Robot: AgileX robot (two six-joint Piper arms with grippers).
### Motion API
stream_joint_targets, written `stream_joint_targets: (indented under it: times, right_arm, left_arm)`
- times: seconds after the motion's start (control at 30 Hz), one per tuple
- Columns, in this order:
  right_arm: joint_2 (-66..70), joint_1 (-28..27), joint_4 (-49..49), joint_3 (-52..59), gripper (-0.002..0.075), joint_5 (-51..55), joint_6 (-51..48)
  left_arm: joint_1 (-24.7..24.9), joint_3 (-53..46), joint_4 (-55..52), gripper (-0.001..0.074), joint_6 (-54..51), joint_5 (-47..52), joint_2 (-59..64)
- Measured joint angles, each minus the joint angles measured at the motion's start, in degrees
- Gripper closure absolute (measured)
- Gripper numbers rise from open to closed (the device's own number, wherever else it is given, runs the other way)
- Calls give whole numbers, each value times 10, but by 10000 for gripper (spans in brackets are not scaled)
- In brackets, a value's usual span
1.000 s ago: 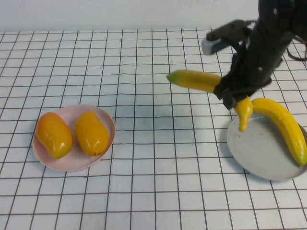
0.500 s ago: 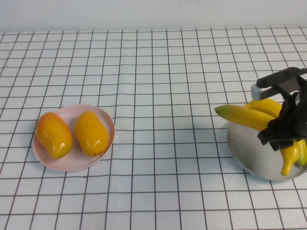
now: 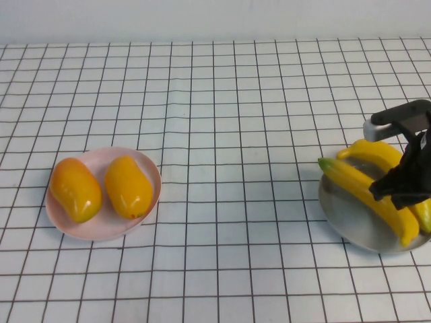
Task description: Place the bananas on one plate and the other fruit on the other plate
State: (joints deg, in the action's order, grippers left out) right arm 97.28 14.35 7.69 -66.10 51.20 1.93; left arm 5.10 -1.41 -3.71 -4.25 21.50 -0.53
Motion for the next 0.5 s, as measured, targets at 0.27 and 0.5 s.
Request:
stream_joint_targets:
  times: [0.27, 0.5]
  right_arm:
    - [-155, 9, -39, 1, 727, -88, 6]
    - [-285, 39, -61, 1, 740, -152, -5]
  left_arm:
    - [0, 0, 0, 738, 0, 0, 0]
    - [0, 0, 0, 738, 0, 0, 0]
